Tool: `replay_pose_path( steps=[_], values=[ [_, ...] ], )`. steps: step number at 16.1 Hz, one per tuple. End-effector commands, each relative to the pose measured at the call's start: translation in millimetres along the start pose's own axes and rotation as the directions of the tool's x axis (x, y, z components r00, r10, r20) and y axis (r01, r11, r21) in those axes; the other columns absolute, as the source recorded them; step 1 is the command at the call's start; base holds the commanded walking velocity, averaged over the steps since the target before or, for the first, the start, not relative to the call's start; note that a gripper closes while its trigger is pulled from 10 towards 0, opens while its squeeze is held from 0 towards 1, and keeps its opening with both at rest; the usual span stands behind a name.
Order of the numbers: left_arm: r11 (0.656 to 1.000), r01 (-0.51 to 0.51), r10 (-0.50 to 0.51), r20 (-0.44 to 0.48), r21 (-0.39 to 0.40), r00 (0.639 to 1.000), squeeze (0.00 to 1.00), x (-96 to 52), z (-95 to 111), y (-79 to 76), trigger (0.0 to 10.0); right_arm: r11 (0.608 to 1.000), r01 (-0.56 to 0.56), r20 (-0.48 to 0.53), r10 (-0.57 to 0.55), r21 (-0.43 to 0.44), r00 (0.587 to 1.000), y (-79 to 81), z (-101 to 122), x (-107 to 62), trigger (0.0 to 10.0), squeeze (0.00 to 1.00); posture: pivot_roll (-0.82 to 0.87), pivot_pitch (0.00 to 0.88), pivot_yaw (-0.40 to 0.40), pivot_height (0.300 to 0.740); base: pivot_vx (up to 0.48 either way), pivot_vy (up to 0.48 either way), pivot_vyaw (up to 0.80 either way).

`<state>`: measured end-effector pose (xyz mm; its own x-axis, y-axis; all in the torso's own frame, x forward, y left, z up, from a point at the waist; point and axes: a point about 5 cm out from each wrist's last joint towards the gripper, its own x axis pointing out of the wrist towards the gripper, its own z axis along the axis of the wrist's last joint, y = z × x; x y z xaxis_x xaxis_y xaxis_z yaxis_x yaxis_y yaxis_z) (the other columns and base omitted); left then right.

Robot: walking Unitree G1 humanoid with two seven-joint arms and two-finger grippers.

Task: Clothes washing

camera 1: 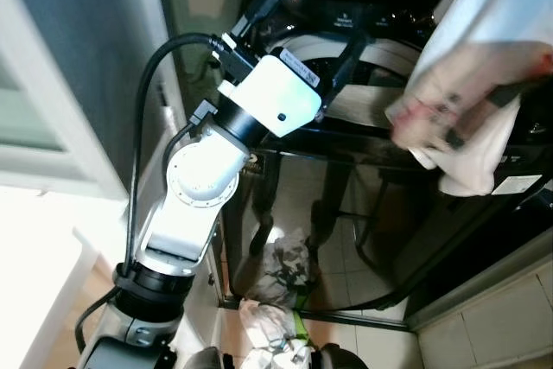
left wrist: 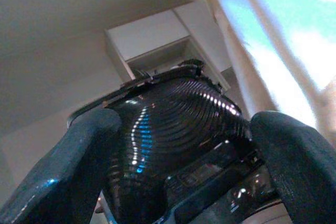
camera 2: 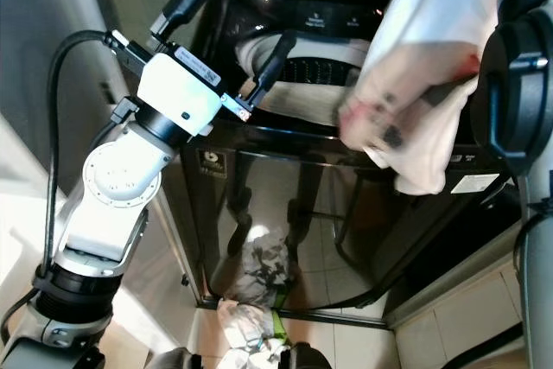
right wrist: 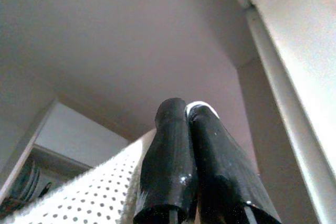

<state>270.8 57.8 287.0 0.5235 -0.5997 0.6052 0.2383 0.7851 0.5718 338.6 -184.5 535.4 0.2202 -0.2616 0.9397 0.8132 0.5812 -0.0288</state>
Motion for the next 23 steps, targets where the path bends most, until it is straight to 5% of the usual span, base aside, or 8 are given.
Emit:
replay_pose_path(
  steps=[1, 6, 8, 11, 15, 19, 20, 23],
  values=[
    [1.000, 0.016, -0.015, 0.031, -0.015, 0.999, 0.00, 3.9, 7, -2.4, 10.0, 0.999, 0.005, -0.011, -0.005, -0.035, 1.000, -3.8, -6, 0.4, 10.0, 0.00, 0.06, 0.000, -0.044, 0.732, 0.000, 0.000, 0.00],
    [0.999, 0.002, -0.003, -0.014, -0.043, 1.000, 0.00, -4.8, 3, -3.7, 10.0, 0.935, -0.271, -0.350, 0.338, 0.228, 0.873, 35.8, -44, -38.7, 10.0, 0.00, 0.10, 0.000, -0.076, 0.732, 0.000, 0.000, 0.00],
    [0.999, -0.010, 0.008, -0.033, -0.052, 0.999, 0.00, -8.9, 2, -3.1, 10.0, 0.870, -0.355, -0.422, 0.480, 0.342, 0.769, 53.6, -56, -63.3, 10.0, 1.00, 0.12, 0.000, -0.086, 0.732, 0.000, 0.000, 0.00],
    [0.998, -0.017, 0.012, -0.074, -0.063, 0.997, 0.00, -15.6, 0, -3.7, 10.0, 0.737, -0.184, -0.600, 0.647, 0.651, 0.471, 78.5, -93, -131.5, 10.0, 1.00, 0.14, 0.000, -0.092, 0.732, 0.000, 0.000, 0.00],
    [0.998, -0.011, 0.003, -0.122, -0.064, 0.993, 0.00, -22.9, -1, -6.4, 10.0, 0.732, 0.048, -0.723, 0.658, 0.680, 0.210, 82.6, -124, -194.5, 10.0, 1.00, 0.16, 0.011, -0.097, 0.732, 0.000, 0.000, 0.00],
    [0.998, -0.003, -0.006, -0.144, -0.066, 0.990, 0.00, -25.2, -2, -7.8, 10.0, 0.755, 0.031, -0.747, 0.642, 0.656, 0.169, 80.3, -132, -207.8, 10.0, 1.00, 0.15, 0.015, -0.093, 0.732, 0.000, 0.000, 0.00],
    [0.997, 0.006, -0.016, -0.150, -0.071, 0.989, 0.00, -25.0, -3, -9.1, 10.0, 0.808, 0.010, -0.794, 0.578, 0.590, 0.189, 71.3, -141, -205.5, 10.0, 0.00, 0.14, 0.015, -0.089, 0.732, 0.000, 0.000, 0.00],
    [0.998, 0.004, -0.016, -0.169, -0.067, 0.985, 0.00, -24.6, -6, -10.8, 10.0, 0.855, -0.194, -0.709, 0.509, 0.480, 0.489, 65.1, -126, -161.8, 10.0, 0.00, 0.14, 0.012, -0.099, 0.732, 0.000, 0.000, 0.00]
  ],
)
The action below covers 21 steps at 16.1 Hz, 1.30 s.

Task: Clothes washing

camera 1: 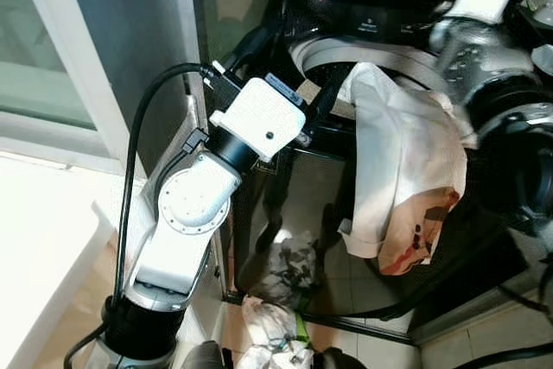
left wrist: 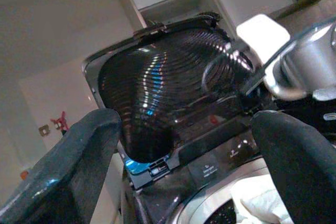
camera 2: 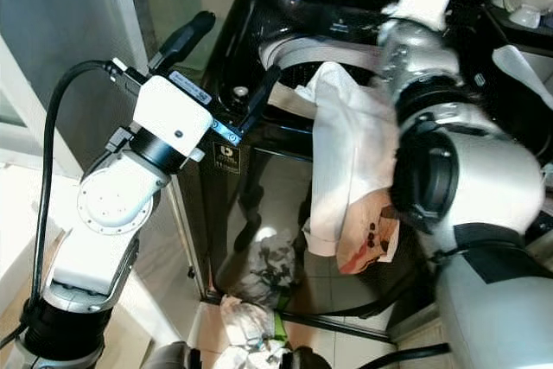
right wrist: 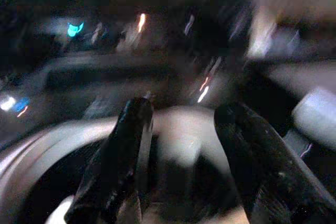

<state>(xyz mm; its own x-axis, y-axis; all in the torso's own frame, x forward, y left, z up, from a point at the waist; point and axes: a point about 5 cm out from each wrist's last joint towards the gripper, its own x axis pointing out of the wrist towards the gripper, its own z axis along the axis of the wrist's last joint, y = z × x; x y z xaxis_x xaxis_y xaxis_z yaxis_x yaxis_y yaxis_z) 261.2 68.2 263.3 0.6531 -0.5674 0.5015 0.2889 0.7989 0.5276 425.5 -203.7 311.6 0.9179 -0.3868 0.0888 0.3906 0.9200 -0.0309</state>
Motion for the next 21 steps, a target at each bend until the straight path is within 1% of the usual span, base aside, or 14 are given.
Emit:
replay_pose_path(
  steps=[1, 3, 4, 6, 7, 8, 9, 10, 11, 13, 15, 17, 18, 21],
  values=[
    [1.000, 0.006, -0.006, -0.006, 0.002, 1.000, 0.00, 0.2, 0, -2.5, 10.0, 0.999, -0.020, 0.215, 0.029, -0.044, 0.976, 5.9, 42, -2.7, 10.0, 0.00, 0.14, 0.012, -0.099, 0.732, 0.000, 0.000, 0.00],
    [1.000, -0.016, 0.016, -0.023, -0.019, 1.000, 0.00, -3.5, -4, -0.6, 10.0, 0.996, -0.064, 0.498, 0.087, -0.062, 0.863, 10.3, 66, -14.4, 10.0, 0.00, 0.11, 0.008, -0.097, 0.732, 0.000, 0.000, 0.00],
    [0.999, -0.026, 0.025, -0.043, -0.034, 0.999, 0.00, -5.9, -8, 0.0, 10.0, 0.992, -0.096, 0.564, 0.123, -0.077, 0.817, 9.4, 54, -19.9, 10.0, 0.00, 0.08, 0.004, -0.084, 0.732, 0.000, 0.000, 0.00],
    [0.997, -0.050, 0.044, -0.105, -0.058, 0.994, 0.00, -12.0, -21, -0.1, 10.0, 0.990, -0.108, 0.569, 0.141, -0.091, 0.810, -0.5, 3, -31.2, 10.0, 0.00, 0.04, 0.004, -0.071, 0.732, 0.000, 0.000, 0.00],
    [0.996, -0.071, 0.059, -0.178, -0.058, 0.982, 0.00, -18.6, -34, -0.8, 10.0, 0.992, -0.091, 0.558, 0.127, -0.092, 0.820, -9.9, -25, -44.3, 10.0, 0.00, 0.02, 0.007, -0.060, 0.732, 0.000, 0.000, 0.00],
    [0.994, -0.071, 0.051, -0.230, -0.079, 0.972, 0.00, -27.5, -44, -4.1, 10.0, 0.986, -0.029, 0.601, 0.124, -0.166, 0.789, -26.2, -41, -67.3, 10.0, 0.00, -0.02, 0.014, -0.041, 0.732, 0.000, 0.000, 0.00],
    [0.993, -0.072, 0.047, -0.245, -0.093, 0.968, 0.00, -30.6, -47, -5.4, 10.0, 0.981, -0.006, 0.621, 0.127, -0.193, 0.774, -32.3, -43, -76.6, 10.0, 0.00, -0.02, 0.013, -0.038, 0.732, 0.000, 0.000, 0.00],
    [0.990, -0.058, 0.023, -0.261, -0.125, 0.965, 0.00, -33.4, -51, -11.6, 10.0, 0.969, -0.014, 0.625, 0.169, -0.245, 0.762, -42.4, -59, -97.8, 10.0, 0.00, -0.05, 0.014, -0.025, 0.732, 0.000, 0.000, -0.80],
    [0.990, -0.057, 0.021, -0.262, -0.132, 0.965, 0.00, -33.0, -52, -13.0, 10.0, 0.964, -0.028, 0.620, 0.191, -0.263, 0.761, -43.1, -64, -102.7, 10.0, 0.00, -0.05, 0.014, -0.025, 0.732, 0.000, 0.000, -0.80],
    [0.987, -0.056, 0.017, -0.252, -0.149, 0.968, 0.00, -27.8, -53, -14.4, 10.0, 0.937, -0.185, 0.497, 0.316, -0.295, 0.808, -26.4, -99, -117.3, 10.0, 0.00, -0.06, 0.000, -0.011, 0.732, 0.000, 0.000, -0.69],
    [0.988, -0.063, 0.026, -0.253, -0.140, 0.967, 0.00, -27.3, -54, -13.0, 10.0, 0.859, -0.433, 0.389, 0.511, -0.274, 0.766, -4.1, -113, -137.7, 10.0, 0.00, -0.04, 0.000, -0.012, 0.732, 0.000, 0.000, 0.00],
    [0.988, -0.078, 0.042, -0.255, -0.132, 0.966, 0.00, -30.7, -53, -9.6, 10.0, 0.796, -0.501, 0.364, 0.602, -0.339, 0.711, -24.8, -128, -164.3, 10.0, 0.00, -0.03, 0.000, -0.025, 0.732, 0.000, 0.000, 0.00],
    [0.988, -0.086, 0.050, -0.258, -0.129, 0.965, 0.00, -31.8, -53, -8.7, 10.0, 0.771, -0.492, 0.309, 0.621, -0.404, 0.720, -40.4, -148, -173.2, 10.0, 0.00, -0.02, 0.000, -0.028, 0.732, 0.000, 0.000, 0.00],
    [0.988, -0.091, 0.057, -0.256, -0.123, 0.965, 0.00, -31.1, -53, -8.8, 10.0, 0.744, -0.543, 0.175, 0.639, -0.391, 0.749, -40.2, -181, -175.0, 10.0, 0.00, -0.01, 0.000, -0.032, 0.732, 0.000, 0.000, 0.00]
  ],
)
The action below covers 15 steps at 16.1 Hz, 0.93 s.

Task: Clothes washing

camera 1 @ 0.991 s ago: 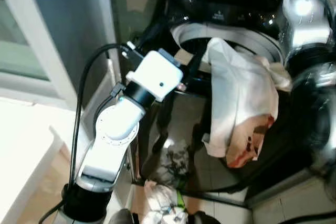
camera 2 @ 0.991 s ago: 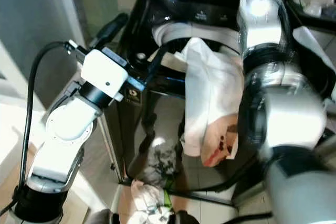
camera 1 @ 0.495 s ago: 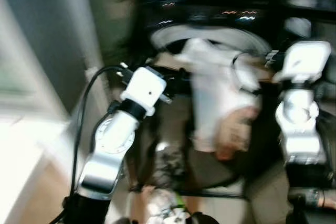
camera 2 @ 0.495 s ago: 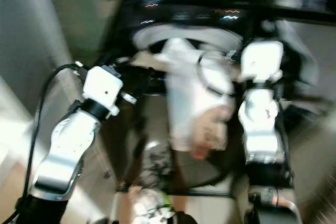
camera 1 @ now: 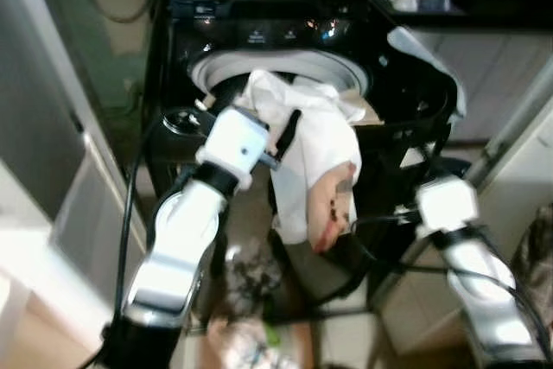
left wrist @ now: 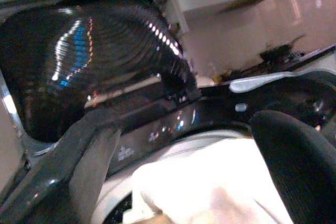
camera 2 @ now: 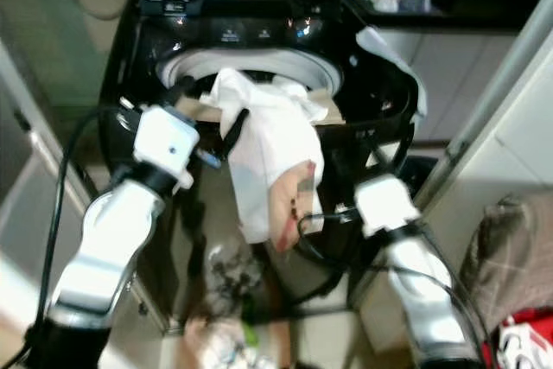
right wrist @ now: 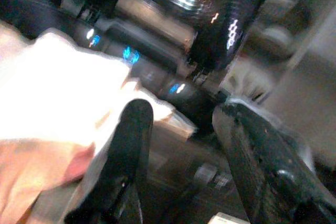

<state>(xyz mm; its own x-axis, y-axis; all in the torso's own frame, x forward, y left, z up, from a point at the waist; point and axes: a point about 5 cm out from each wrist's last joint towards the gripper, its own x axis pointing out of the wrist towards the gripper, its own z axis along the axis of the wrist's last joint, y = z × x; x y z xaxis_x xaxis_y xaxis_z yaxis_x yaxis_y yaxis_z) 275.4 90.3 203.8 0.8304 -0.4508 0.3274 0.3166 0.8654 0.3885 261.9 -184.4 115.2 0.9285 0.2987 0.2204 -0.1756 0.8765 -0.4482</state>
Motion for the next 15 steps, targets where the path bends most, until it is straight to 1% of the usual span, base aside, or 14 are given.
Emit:
replay_pose_path(
  steps=[1, 2, 3, 4, 5, 7, 8, 9, 11, 13, 14, 15],
  values=[
    [1.000, -0.005, 0.005, 0.013, 0.005, 1.000, 0.00, 1.9, 3, 0.3, 10.0, 1.000, -0.017, -0.041, 0.018, 0.026, 0.999, 3.3, -7, 2.8, 10.0, 0.00, 0.00, 0.000, -0.030, 0.732, 0.000, 0.000, 0.00],
    [1.000, -0.011, 0.011, 0.017, 0.000, 1.000, 0.00, 2.5, 5, 1.0, 10.0, 0.989, -0.037, -0.135, 0.056, 0.143, 0.989, 10.9, -21, 4.0, 10.0, 0.00, 0.00, 0.000, -0.028, 0.732, 0.000, 0.000, 0.00],
    [1.000, -0.017, 0.017, 0.020, 0.005, 1.000, 0.00, 2.7, 6, 2.7, 10.0, 0.938, -0.075, -0.243, 0.164, 0.338, 0.956, 24.1, -41, 2.4, 10.0, 0.00, 0.01, 0.000, -0.026, 0.732, 0.000, 0.000, 0.00],
    [1.000, -0.019, 0.019, 0.020, 0.011, 1.000, 0.00, 2.3, 6, 4.2, 10.0, 0.886, -0.130, -0.281, 0.276, 0.445, 0.919, 32.8, -50, -2.5, 10.0, 0.00, 0.02, 0.000, -0.028, 0.732, 0.000, 0.000, 0.00],
    [1.000, -0.027, 0.026, 0.019, 0.014, 0.999, 0.00, 1.5, 6, 6.9, 10.0, 0.845, -0.185, -0.316, 0.378, 0.503, 0.870, 37.2, -62, -14.0, 10.0, 0.00, 0.03, 0.000, -0.029, 0.732, 0.000, 0.000, 0.00],
    [0.999, -0.033, 0.033, 0.017, 0.016, 0.999, 0.00, 1.2, 6, 8.2, 10.0, 0.857, -0.188, -0.400, 0.405, 0.480, 0.822, 37.8, -83, -22.4, 10.0, 0.00, 0.04, 0.000, -0.030, 0.732, 0.000, 0.000, 0.00],
    [0.999, -0.034, 0.034, 0.017, 0.017, 0.999, 0.00, 1.1, 6, 8.2, 10.0, 0.859, -0.187, -0.423, 0.411, 0.476, 0.807, 38.7, -89, -24.5, 10.0, 0.00, 0.04, 0.000, -0.030, 0.732, 0.000, 0.000, 0.00],
    [0.999, -0.035, 0.035, 0.016, 0.017, 0.999, 0.00, 1.3, 6, 8.1, 10.0, 0.864, -0.169, -0.486, 0.417, 0.475, 0.768, 41.1, -102, -27.4, 10.0, 0.00, 0.05, 0.000, -0.030, 0.732, 0.000, 0.000, 0.00],
    [0.999, -0.035, 0.035, 0.017, 0.017, 0.999, 0.00, 1.3, 7, 8.2, 10.0, 0.870, -0.180, -0.515, 0.425, 0.459, 0.744, 49.3, -104, -21.4, 10.0, 0.00, 0.05, 0.000, -0.030, 0.732, 0.000, 0.000, 0.00],
    [0.999, -0.034, 0.033, 0.016, 0.017, 0.999, 0.00, 1.3, 7, 8.4, 10.0, 0.863, -0.200, -0.508, 0.443, 0.463, 0.739, 66.6, -100, -6.0, 10.0, 0.00, 0.06, 0.000, -0.029, 0.732, 0.000, 0.000, 0.00],
    [0.999, -0.032, 0.032, 0.014, 0.017, 0.999, 0.00, 1.3, 7, 8.1, 10.0, 0.873, -0.181, -0.496, 0.416, 0.453, 0.762, 73.5, -93, 8.7, 10.0, 0.00, 0.07, 0.001, -0.026, 0.732, 0.000, 0.000, 0.00],
    [0.999, -0.032, 0.032, 0.014, 0.017, 0.999, 0.00, 1.3, 7, 8.1, 10.0, 0.873, -0.181, -0.496, 0.416, 0.453, 0.762, 73.5, -93, 8.7, 10.0, 0.00, 0.07, 0.001, -0.026, 0.732, 0.000, 0.000, 0.00]
  ],
)
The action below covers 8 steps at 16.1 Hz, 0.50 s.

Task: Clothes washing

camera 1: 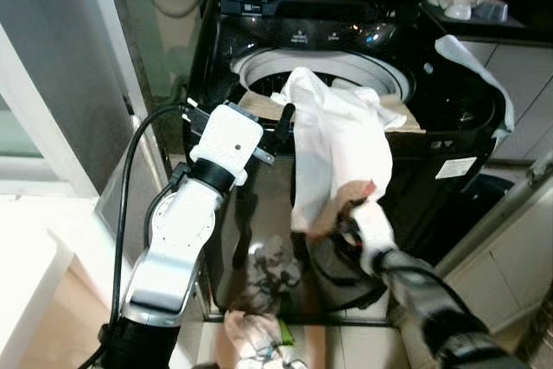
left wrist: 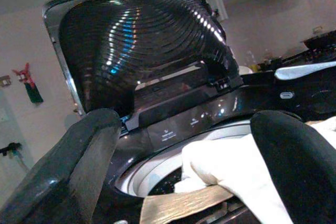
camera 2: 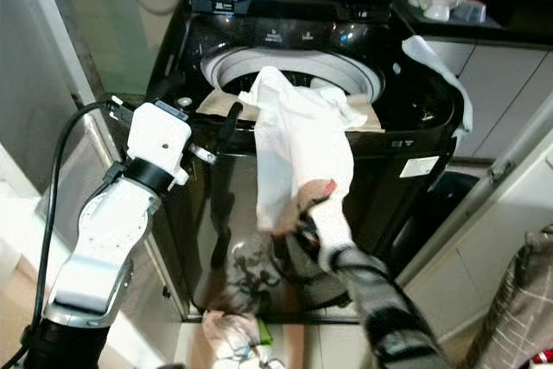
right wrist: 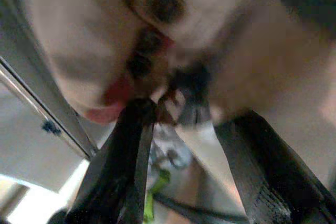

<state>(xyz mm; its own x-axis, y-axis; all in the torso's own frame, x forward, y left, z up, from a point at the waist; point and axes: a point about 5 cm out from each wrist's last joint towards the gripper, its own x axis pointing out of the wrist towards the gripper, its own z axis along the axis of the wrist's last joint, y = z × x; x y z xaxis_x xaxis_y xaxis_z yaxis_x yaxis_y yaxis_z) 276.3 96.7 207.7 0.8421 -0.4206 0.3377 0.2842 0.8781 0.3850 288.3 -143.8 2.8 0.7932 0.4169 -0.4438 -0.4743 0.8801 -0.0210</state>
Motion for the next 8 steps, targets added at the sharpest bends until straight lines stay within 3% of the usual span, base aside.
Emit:
replay_pose_path(
  steps=[1, 2, 4, 5, 7, 8],
  values=[
    [1.000, 0.004, -0.004, 0.017, 0.009, 1.000, 0.00, 2.2, 5, 0.5, 10.0, 0.999, 0.049, 0.034, -0.049, -0.018, 0.998, -6.4, 11, 3.3, 10.0, 0.00, 0.07, 0.001, -0.026, 0.732, 0.000, 0.000, 0.00],
    [1.000, 0.004, -0.004, 0.018, 0.008, 1.000, 0.00, 2.5, 5, 0.7, 10.0, 0.993, 0.119, 0.129, -0.117, -0.013, 0.985, -7.3, 41, 14.7, 10.0, 0.00, 0.07, 0.001, -0.026, 0.732, 0.000, 0.000, 0.00],
    [1.000, 0.006, -0.006, 0.022, 0.008, 1.000, 0.00, 3.9, 6, 0.3, 10.0, 0.989, 0.150, 0.282, -0.144, 0.000, 0.948, -7.2, 93, 26.4, 10.0, 0.00, 0.07, 0.000, -0.023, 0.732, 0.000, 0.000, 0.00],
    [1.000, 0.006, -0.006, 0.023, 0.008, 1.000, 0.00, 4.1, 6, 0.3, 10.0, 0.989, 0.149, 0.314, -0.141, 0.000, 0.939, -7.2, 104, 27.8, 10.0, 0.00, 0.07, 0.000, -0.023, 0.732, 0.000, 0.000, 0.00],
    [1.000, 0.003, -0.003, 0.023, 0.006, 1.000, 0.00, 4.6, 6, -0.1, 10.0, 0.980, 0.199, 0.463, -0.167, -0.021, 0.870, -18.4, 158, 25.6, 10.0, 0.00, 0.07, 0.000, -0.030, 0.732, 0.000, 0.000, 0.00],
    [1.000, 0.001, -0.002, 0.023, 0.005, 1.000, 0.00, 4.7, 6, -0.4, 10.0, 0.976, 0.216, 0.492, -0.172, -0.033, 0.853, -21.8, 170, 23.9, 10.0, 0.00, 0.07, 0.000, -0.032, 0.732, 0.000, 0.000, 0.00]
  ],
)
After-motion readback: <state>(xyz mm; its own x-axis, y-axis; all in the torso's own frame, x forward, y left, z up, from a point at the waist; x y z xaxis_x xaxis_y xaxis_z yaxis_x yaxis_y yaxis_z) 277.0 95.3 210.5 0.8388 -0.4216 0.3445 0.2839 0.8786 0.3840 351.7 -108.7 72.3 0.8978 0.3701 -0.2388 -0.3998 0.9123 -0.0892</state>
